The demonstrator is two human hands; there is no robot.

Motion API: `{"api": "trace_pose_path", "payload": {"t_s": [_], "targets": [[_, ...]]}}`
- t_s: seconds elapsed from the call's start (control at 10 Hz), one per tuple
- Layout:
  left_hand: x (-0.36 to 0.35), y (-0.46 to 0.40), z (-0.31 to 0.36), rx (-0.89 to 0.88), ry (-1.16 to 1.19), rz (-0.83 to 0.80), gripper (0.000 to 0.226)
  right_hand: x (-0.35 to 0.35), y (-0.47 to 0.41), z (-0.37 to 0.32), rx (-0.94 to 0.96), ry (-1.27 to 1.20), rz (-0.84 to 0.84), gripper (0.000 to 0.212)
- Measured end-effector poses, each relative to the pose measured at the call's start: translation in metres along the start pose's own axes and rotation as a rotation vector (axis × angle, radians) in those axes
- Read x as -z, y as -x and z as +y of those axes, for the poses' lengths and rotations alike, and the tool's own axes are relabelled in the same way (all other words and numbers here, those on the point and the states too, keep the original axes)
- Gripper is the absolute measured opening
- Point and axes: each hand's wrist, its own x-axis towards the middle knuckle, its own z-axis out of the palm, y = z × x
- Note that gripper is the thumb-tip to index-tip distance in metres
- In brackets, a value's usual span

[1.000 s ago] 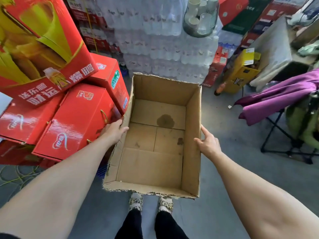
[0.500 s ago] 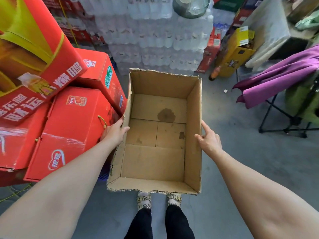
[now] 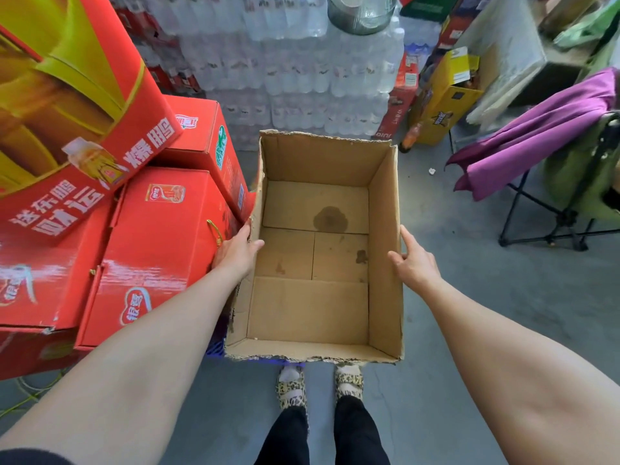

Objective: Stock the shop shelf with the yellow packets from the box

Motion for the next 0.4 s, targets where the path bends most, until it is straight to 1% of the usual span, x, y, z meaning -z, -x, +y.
{"api": "trace_pose_path", "payload": {"t_s": [0.1,0.2,0.4], "targets": [[0.006,0.006,0.001,0.011,-0.003,-0.041,0.061,0.001,0.014,-0.005,-0.029,0.038,-0.011,0.064],[0.013,0.018,0.010,0.002,-0.019,-0.049,0.067,0.005,0.033,-0.012,0.001,0.102,0.004,0.060],[0.035,0.059,0.032,-0.101,-0.078,-0.039,0.066,0.021,0.082,-0.030,0.103,0.200,0.032,0.051]]}}
